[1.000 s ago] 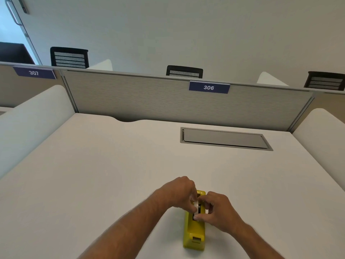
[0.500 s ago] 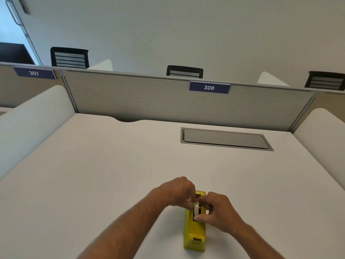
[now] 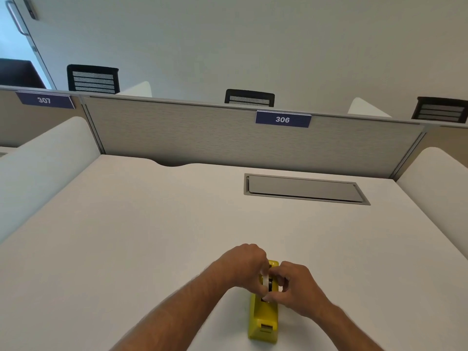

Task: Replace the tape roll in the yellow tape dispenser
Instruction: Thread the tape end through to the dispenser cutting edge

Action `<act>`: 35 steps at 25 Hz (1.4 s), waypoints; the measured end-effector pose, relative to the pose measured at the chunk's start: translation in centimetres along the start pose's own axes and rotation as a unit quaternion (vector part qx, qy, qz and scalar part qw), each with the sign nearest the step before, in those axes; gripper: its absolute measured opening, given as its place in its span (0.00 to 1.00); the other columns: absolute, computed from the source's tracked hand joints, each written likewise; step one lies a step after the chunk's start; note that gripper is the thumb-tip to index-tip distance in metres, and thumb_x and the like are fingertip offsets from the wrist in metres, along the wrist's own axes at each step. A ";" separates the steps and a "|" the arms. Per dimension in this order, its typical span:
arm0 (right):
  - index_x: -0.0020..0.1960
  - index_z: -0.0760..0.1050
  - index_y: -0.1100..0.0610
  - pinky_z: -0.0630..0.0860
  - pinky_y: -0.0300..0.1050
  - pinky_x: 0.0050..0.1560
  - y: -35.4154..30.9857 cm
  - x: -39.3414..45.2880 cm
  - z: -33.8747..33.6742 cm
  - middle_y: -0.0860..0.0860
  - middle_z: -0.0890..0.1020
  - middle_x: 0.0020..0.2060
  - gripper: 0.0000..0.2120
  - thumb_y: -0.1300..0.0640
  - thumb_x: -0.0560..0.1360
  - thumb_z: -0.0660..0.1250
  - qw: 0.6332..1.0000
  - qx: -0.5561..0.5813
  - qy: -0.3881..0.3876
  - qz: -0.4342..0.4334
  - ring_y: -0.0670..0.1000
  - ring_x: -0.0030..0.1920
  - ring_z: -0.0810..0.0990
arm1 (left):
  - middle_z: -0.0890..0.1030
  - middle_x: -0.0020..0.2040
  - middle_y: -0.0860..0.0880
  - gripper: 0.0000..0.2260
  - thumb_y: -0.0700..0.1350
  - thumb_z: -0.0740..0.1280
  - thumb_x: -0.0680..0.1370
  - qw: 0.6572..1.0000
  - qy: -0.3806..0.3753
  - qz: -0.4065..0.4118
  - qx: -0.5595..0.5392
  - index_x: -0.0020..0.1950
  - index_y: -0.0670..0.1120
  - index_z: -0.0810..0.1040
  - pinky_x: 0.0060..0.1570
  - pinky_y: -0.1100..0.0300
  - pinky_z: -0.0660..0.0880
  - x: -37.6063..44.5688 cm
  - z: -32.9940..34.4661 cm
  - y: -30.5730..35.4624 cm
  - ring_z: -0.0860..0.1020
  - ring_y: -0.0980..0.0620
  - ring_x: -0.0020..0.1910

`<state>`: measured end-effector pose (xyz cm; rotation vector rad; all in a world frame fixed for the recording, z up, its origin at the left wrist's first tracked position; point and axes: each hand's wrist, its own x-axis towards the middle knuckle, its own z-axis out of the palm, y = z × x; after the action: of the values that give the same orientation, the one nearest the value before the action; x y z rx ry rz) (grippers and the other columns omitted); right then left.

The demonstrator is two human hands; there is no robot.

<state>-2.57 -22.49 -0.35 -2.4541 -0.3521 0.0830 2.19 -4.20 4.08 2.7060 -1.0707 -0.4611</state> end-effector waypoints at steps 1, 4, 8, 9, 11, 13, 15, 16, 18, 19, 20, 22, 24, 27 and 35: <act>0.48 0.82 0.46 0.70 0.34 0.33 0.0 0.0 0.0 0.40 0.73 0.31 0.21 0.37 0.60 0.78 1.000 0.000 0.001 -0.002 0.43 0.33 0.72 | 0.83 0.51 0.47 0.23 0.58 0.76 0.70 1.000 0.001 0.001 0.009 0.58 0.46 0.83 0.49 0.52 0.79 0.0 0.1 0.1 0.79 0.49 0.49; 0.48 0.83 0.46 0.70 0.34 0.33 0.0 0.1 0.0 0.40 0.74 0.31 0.21 0.37 0.59 0.77 1.000 0.005 0.004 -0.001 0.43 0.33 0.72 | 0.82 0.51 0.48 0.22 0.57 0.76 0.70 1.000 -0.008 0.006 0.005 0.59 0.46 0.83 0.50 0.53 0.79 0.1 0.0 0.0 0.79 0.49 0.50; 0.49 0.83 0.46 0.71 0.36 0.34 0.1 0.1 0.1 0.40 0.74 0.31 0.23 0.34 0.60 0.76 1.000 0.011 0.005 -0.006 0.44 0.33 0.73 | 0.82 0.53 0.48 0.20 0.55 0.76 0.72 0.999 -0.024 0.005 -0.027 0.59 0.46 0.84 0.48 0.57 0.77 0.4 -0.4 -0.5 0.78 0.50 0.52; 0.49 0.83 0.46 0.71 0.36 0.34 0.1 0.1 0.1 0.40 0.74 0.31 0.23 0.34 0.60 0.76 1.000 0.013 0.004 -0.006 0.44 0.33 0.73 | 0.82 0.53 0.48 0.19 0.55 0.76 0.72 0.999 -0.026 0.004 -0.031 0.58 0.46 0.84 0.47 0.58 0.75 0.5 -0.4 -0.5 0.78 0.50 0.52; 0.49 0.83 0.47 0.71 0.36 0.34 0.1 0.1 0.1 0.39 0.74 0.31 0.22 0.36 0.60 0.77 1.000 0.011 0.002 -0.006 0.44 0.33 0.73 | 0.83 0.53 0.48 0.18 0.54 0.76 0.72 0.999 -0.030 0.002 -0.037 0.58 0.46 0.84 0.44 0.59 0.72 0.7 -0.5 -0.6 0.79 0.50 0.51; 0.49 0.83 0.48 0.72 0.37 0.35 0.0 0.1 0.0 0.39 0.74 0.32 0.21 0.37 0.61 0.78 1.000 0.006 0.000 -0.009 0.44 0.33 0.73 | 0.83 0.54 0.47 0.17 0.52 0.76 0.73 0.999 -0.033 -0.002 -0.042 0.59 0.46 0.84 0.44 0.60 0.71 0.9 -0.6 -0.7 0.79 0.50 0.51; 0.49 0.83 0.48 0.71 0.35 0.34 0.0 0.0 0.0 0.38 0.74 0.32 0.21 0.37 0.62 0.78 1.000 0.001 -0.002 -0.009 0.44 0.33 0.73 | 0.83 0.54 0.47 0.16 0.50 0.76 0.73 0.998 -0.037 0.001 -0.044 0.59 0.45 0.84 0.44 0.60 0.71 0.9 -0.7 -0.7 0.78 0.52 0.49; 0.50 0.83 0.48 0.71 0.33 0.34 0.0 0.0 0.1 0.37 0.74 0.32 0.21 0.37 0.62 0.78 1.000 -0.001 -0.003 -0.009 0.43 0.33 0.73 | 0.83 0.54 0.46 0.16 0.50 0.75 0.74 0.998 -0.039 0.003 -0.045 0.59 0.45 0.84 0.44 0.60 0.71 1.0 -0.8 -0.7 0.77 0.52 0.48; 0.50 0.83 0.48 0.71 0.32 0.34 -0.1 0.0 0.0 0.37 0.73 0.32 0.22 0.37 0.62 0.78 1.000 -0.003 -0.005 -0.008 0.43 0.34 0.73 | 0.84 0.54 0.46 0.15 0.48 0.75 0.74 0.998 -0.045 0.006 -0.050 0.59 0.45 0.84 0.45 0.59 0.74 1.1 -0.9 -0.8 0.77 0.52 0.47; 0.50 0.83 0.48 0.71 0.32 0.34 -0.2 0.0 0.0 0.37 0.73 0.32 0.22 0.37 0.62 0.78 1.000 -0.004 -0.006 -0.007 0.43 0.34 0.73 | 0.84 0.53 0.46 0.14 0.48 0.75 0.74 0.997 -0.049 0.007 -0.051 0.58 0.45 0.84 0.46 0.58 0.76 1.1 -1.0 -0.9 0.78 0.52 0.47; 0.50 0.83 0.48 0.71 0.32 0.35 -0.2 0.0 0.0 0.37 0.73 0.32 0.22 0.37 0.62 0.78 1.000 -0.005 -0.007 -0.007 0.43 0.34 0.73 | 0.84 0.53 0.46 0.14 0.48 0.74 0.75 0.997 -0.051 0.007 -0.051 0.58 0.45 0.84 0.48 0.57 0.78 1.1 -1.1 -0.9 0.79 0.51 0.48; 0.51 0.83 0.47 0.71 0.32 0.35 -0.2 0.0 -0.1 0.37 0.74 0.33 0.23 0.36 0.62 0.78 1.000 -0.009 -0.009 -0.007 0.44 0.34 0.73 | 0.84 0.53 0.46 0.13 0.47 0.74 0.76 0.997 -0.052 0.006 -0.055 0.58 0.44 0.85 0.51 0.55 0.80 1.1 -1.2 -1.0 0.81 0.49 0.48; 0.51 0.83 0.47 0.71 0.33 0.35 -0.2 0.0 0.0 0.37 0.74 0.34 0.24 0.35 0.62 0.77 1.000 -0.010 -0.010 -0.007 0.44 0.34 0.74 | 0.84 0.53 0.45 0.12 0.46 0.73 0.76 0.996 -0.055 0.004 -0.063 0.58 0.43 0.84 0.51 0.55 0.80 1.1 -1.3 -1.2 0.81 0.48 0.47; 0.51 0.83 0.47 0.72 0.34 0.35 -0.1 0.1 0.0 0.38 0.75 0.34 0.24 0.33 0.61 0.76 1.000 -0.010 -0.011 -0.007 0.45 0.35 0.74 | 0.85 0.52 0.44 0.13 0.47 0.73 0.76 0.995 -0.059 0.002 -0.077 0.59 0.43 0.84 0.47 0.58 0.79 1.2 -1.5 -1.3 0.81 0.49 0.46; 0.54 0.81 0.45 0.71 0.32 0.35 0.2 0.2 0.0 0.37 0.73 0.34 0.27 0.33 0.61 0.75 0.999 -0.016 -0.025 -0.025 0.43 0.34 0.73 | 0.85 0.49 0.46 0.13 0.47 0.75 0.74 0.996 -0.047 -0.009 -0.077 0.56 0.45 0.85 0.48 0.55 0.80 0.9 -1.1 -1.0 0.81 0.50 0.46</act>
<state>-2.34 -22.62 -0.51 -2.4773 -0.4385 0.1184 3.86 -4.04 4.64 2.5829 -0.9918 -0.6524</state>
